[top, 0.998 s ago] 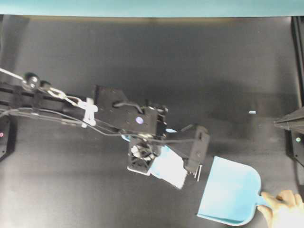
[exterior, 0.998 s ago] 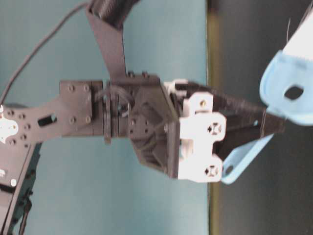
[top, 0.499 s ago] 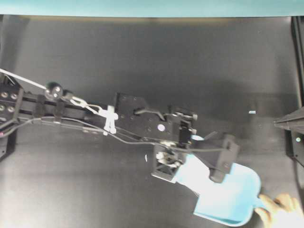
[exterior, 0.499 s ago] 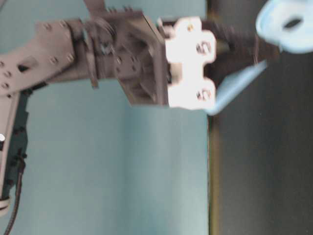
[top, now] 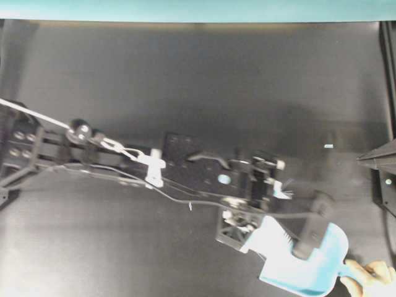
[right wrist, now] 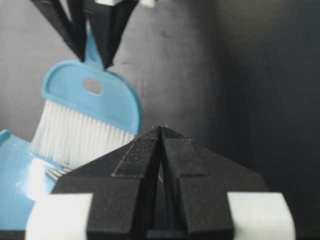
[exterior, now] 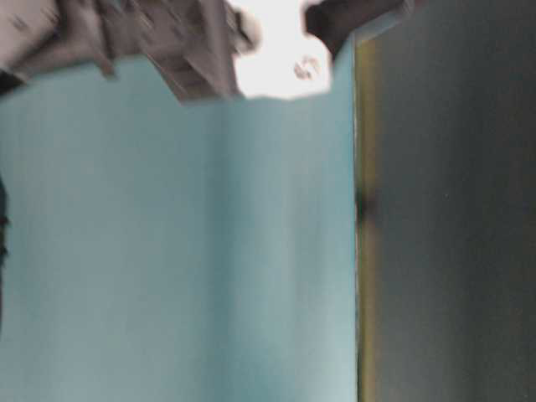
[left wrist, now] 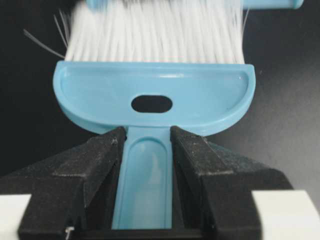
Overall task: Hold the dustpan with a person, while the left arm uses a hand brush to gather the screws into the dustpan.
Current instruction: 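Sweep the brush bristles across the screws into the held dustpan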
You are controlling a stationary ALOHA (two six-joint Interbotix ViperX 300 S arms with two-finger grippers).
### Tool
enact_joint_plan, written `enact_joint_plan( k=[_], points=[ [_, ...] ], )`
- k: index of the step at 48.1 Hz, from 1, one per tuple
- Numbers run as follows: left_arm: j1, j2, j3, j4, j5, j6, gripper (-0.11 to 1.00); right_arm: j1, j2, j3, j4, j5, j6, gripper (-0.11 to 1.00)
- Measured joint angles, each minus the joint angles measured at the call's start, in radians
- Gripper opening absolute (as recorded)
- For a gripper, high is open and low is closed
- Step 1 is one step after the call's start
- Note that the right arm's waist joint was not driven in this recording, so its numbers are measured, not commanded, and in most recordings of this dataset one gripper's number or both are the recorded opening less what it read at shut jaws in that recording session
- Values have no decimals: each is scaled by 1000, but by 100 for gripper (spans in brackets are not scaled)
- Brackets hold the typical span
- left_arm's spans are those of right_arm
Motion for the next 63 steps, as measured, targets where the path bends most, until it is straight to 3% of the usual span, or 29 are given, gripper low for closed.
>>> enact_joint_plan(
  k=[10, 16, 28, 41, 51, 63],
  points=[
    [-21, 51, -127, -2, 20, 20, 31, 0, 0, 0, 0, 0, 0, 0],
    [-29, 60, -146, -3, -55, 17, 31, 0, 0, 0, 2, 0, 0, 0],
    [-32, 64, -74, -5, -403, -28, 31, 0, 0, 0, 0, 0, 0, 0],
    [-34, 61, -40, -6, -476, -28, 31, 0, 0, 0, 0, 0, 0, 0],
    [-43, 49, -44, -6, -534, 17, 31, 0, 2, -2, 2, -2, 0, 0],
    [-43, -72, -26, -5, -549, 78, 31, 0, 0, 0, 0, 0, 0, 0]
  ],
)
